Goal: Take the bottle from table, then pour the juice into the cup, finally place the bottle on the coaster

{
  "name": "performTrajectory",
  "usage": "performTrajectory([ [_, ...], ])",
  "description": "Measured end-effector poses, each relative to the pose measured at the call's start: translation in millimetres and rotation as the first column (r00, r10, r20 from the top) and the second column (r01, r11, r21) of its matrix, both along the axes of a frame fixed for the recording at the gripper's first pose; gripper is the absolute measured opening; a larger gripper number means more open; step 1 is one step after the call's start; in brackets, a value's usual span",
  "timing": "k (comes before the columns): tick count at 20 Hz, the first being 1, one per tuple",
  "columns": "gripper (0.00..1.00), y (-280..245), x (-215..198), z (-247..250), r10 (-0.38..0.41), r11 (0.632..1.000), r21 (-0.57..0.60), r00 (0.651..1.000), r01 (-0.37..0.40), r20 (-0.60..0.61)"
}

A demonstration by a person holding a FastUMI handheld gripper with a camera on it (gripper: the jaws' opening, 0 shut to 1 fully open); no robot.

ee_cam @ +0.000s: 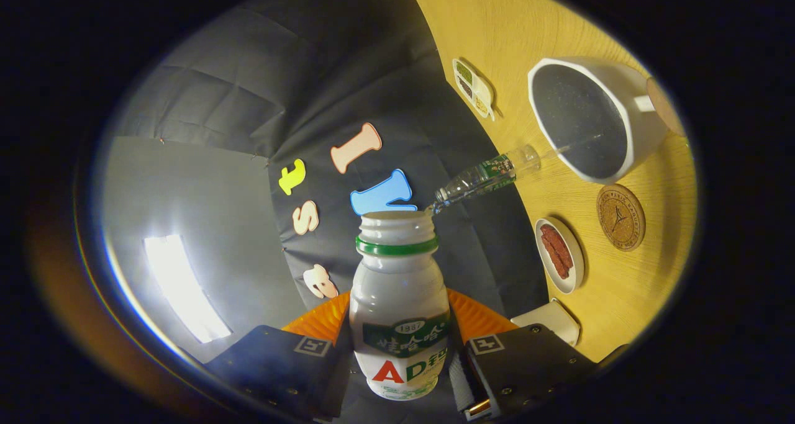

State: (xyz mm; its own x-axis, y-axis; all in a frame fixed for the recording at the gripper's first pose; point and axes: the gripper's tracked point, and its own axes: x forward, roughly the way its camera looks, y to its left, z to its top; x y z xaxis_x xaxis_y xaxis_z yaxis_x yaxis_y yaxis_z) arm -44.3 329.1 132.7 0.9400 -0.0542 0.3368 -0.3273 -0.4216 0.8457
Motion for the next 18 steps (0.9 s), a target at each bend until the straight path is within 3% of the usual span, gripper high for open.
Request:
performTrajectory([
  [18,0.65,-6.8,1.4,2.0,-0.009,0.996,0.089,1.0,0.008,0.003],
])
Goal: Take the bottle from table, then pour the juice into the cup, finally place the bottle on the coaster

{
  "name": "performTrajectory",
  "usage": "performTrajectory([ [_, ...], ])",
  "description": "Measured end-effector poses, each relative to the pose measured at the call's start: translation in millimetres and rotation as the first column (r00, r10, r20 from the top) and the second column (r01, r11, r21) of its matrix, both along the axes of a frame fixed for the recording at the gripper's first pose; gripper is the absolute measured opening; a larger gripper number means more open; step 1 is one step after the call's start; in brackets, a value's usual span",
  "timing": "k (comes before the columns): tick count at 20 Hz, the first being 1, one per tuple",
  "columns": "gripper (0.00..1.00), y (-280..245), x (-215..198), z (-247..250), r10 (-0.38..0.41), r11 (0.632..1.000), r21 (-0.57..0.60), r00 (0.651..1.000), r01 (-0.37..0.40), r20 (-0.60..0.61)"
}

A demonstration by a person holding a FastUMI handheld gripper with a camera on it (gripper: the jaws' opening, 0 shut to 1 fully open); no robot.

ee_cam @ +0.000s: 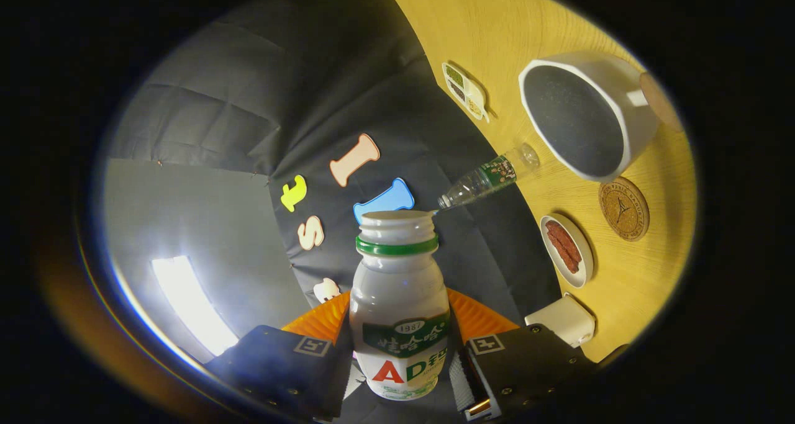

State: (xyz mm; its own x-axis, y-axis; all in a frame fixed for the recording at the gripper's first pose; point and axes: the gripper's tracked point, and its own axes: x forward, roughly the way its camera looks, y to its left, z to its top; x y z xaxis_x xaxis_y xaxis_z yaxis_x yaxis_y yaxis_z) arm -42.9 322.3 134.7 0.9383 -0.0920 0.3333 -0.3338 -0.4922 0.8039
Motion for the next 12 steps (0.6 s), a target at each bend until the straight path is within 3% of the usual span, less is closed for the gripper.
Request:
performTrajectory([
  [12,0.65,0.9,3.3,-3.6,0.003,1.0,0.031,1.0,-0.003,-0.008],
])
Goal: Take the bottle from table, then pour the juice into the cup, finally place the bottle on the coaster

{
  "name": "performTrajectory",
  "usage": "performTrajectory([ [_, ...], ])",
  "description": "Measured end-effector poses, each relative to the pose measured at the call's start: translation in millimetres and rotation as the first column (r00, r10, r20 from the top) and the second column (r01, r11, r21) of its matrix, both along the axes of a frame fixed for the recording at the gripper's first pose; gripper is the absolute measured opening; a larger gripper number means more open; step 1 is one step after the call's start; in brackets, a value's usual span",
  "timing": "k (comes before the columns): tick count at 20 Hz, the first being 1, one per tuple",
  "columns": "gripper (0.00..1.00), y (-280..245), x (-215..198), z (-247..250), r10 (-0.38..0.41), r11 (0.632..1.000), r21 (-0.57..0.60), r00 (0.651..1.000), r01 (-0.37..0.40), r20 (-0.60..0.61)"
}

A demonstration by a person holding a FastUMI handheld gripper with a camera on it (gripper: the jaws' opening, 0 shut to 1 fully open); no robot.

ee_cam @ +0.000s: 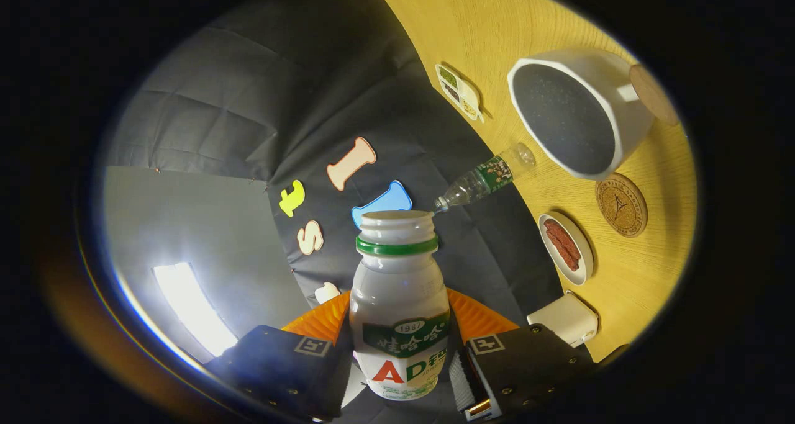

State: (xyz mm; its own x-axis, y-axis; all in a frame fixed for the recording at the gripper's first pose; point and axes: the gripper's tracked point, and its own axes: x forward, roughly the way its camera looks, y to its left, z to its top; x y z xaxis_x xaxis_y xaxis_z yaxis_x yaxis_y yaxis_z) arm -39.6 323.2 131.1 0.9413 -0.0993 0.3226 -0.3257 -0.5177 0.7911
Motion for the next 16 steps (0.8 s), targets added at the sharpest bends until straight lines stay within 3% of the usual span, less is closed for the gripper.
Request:
performTrajectory([
  [12,0.65,6,2,-4,0.005,1.0,-0.026,1.0,-0.005,-0.01],
  [16,0.65,16,8,-16,0.004,0.983,-0.183,0.998,-0.015,-0.058],
])
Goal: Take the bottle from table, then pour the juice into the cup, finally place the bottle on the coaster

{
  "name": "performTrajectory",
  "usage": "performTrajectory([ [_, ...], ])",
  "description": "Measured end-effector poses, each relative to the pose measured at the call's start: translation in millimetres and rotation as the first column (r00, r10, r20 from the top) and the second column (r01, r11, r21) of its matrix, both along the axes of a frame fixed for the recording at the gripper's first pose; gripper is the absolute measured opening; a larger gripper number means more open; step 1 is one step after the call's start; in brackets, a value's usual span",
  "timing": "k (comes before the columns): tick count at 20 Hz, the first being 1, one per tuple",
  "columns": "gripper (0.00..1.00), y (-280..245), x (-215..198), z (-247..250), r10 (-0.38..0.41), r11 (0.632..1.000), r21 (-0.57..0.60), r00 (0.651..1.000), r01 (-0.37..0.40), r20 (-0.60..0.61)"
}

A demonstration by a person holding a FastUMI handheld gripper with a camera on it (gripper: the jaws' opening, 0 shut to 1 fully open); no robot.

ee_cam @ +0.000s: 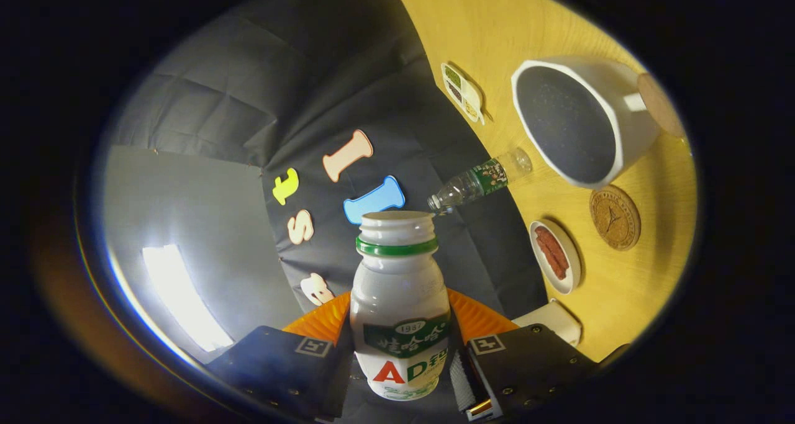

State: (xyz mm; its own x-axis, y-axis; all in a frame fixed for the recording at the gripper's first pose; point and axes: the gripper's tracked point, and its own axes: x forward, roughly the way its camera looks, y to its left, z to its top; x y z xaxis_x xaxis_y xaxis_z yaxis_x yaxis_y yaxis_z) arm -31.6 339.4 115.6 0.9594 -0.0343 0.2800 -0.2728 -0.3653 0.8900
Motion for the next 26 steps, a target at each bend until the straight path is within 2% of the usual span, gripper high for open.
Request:
performTrajectory([
  [4,0.65,8,5,-19,-0.015,0.971,-0.241,0.996,-0.008,-0.093],
  [7,0.65,11,9,-36,-0.045,0.902,-0.43,0.986,-0.03,-0.163],
  [9,0.65,12,6,-42,-0.059,0.865,-0.499,0.981,-0.042,-0.185],
  [12,0.65,16,8,-50,-0.069,0.83,-0.554,0.977,-0.057,-0.203],
  [15,0.65,16,8,-65,-0.105,0.751,-0.656,0.966,-0.08,-0.238],
  [20,0.66,12,4,-76,-0.198,0.515,-0.848,0.945,-0.124,-0.259],
  [26,0.66,5,7,-66,-0.3,0.248,-0.961,0.934,-0.122,-0.196],
])
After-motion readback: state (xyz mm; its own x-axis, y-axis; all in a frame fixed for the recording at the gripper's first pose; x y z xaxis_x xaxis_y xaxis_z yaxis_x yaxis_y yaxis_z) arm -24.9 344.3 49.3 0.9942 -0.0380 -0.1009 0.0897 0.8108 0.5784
